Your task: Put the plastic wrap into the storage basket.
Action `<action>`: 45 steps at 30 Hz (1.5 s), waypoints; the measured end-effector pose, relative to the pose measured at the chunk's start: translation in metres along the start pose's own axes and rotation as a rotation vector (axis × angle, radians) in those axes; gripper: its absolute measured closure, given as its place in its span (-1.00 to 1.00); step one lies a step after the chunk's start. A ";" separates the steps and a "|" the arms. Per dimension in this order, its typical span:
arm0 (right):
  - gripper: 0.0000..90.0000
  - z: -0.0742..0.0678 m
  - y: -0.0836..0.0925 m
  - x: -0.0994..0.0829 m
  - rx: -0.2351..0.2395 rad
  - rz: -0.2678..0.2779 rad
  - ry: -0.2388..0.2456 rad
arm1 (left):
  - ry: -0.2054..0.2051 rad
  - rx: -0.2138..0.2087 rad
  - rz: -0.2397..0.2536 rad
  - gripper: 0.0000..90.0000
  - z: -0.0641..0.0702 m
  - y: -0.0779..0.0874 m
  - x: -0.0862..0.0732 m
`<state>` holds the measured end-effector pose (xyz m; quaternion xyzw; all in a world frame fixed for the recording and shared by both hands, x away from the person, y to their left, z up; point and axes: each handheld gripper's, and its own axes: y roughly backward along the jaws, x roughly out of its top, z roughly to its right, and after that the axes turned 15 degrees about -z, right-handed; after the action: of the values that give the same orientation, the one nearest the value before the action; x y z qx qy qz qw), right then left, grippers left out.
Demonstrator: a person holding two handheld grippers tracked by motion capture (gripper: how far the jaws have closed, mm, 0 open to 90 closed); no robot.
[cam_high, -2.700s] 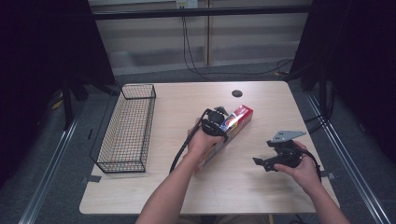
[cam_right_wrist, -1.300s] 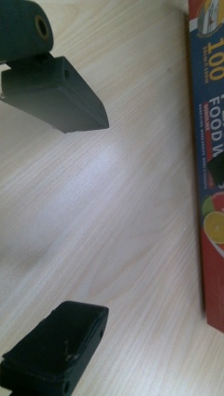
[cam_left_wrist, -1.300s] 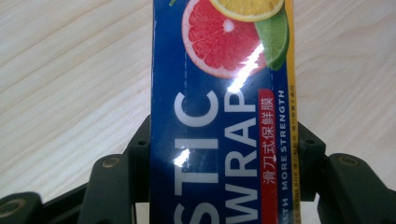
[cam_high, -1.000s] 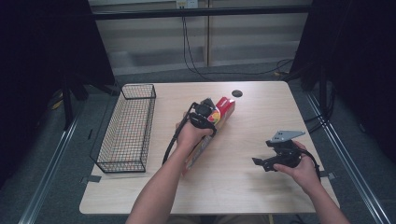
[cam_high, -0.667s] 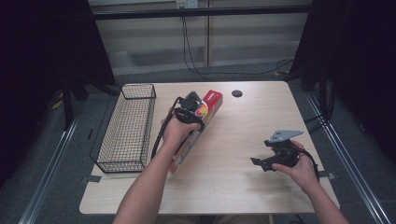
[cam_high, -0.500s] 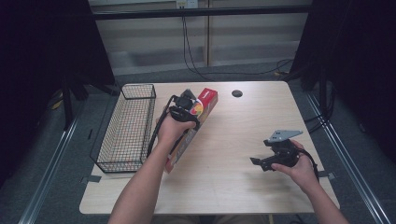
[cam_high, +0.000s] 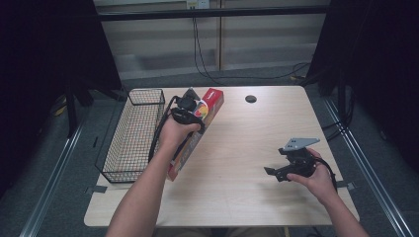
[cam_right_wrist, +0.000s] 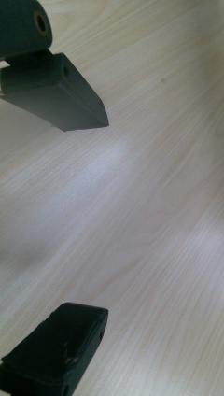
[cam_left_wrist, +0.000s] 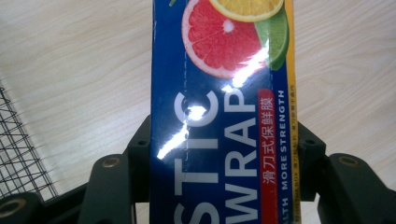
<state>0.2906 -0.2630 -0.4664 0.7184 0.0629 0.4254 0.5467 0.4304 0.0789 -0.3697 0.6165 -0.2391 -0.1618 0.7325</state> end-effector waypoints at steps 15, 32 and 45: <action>-0.86 -0.001 0.000 0.001 -0.001 0.006 0.005 | 0.049 0.021 -0.015 -0.05 -0.015 0.018 -0.007; -0.93 -0.004 -0.001 0.002 0.026 0.012 0.020 | 0.106 0.040 -0.021 -0.05 -0.032 0.035 -0.016; -0.94 -0.005 0.000 0.002 0.037 0.014 0.024 | 0.144 0.056 -0.010 -0.05 -0.041 0.043 -0.022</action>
<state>0.2887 -0.2582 -0.4646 0.7238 0.0721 0.4364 0.5297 0.4322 0.1320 -0.3356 0.6481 -0.1872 -0.1142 0.7293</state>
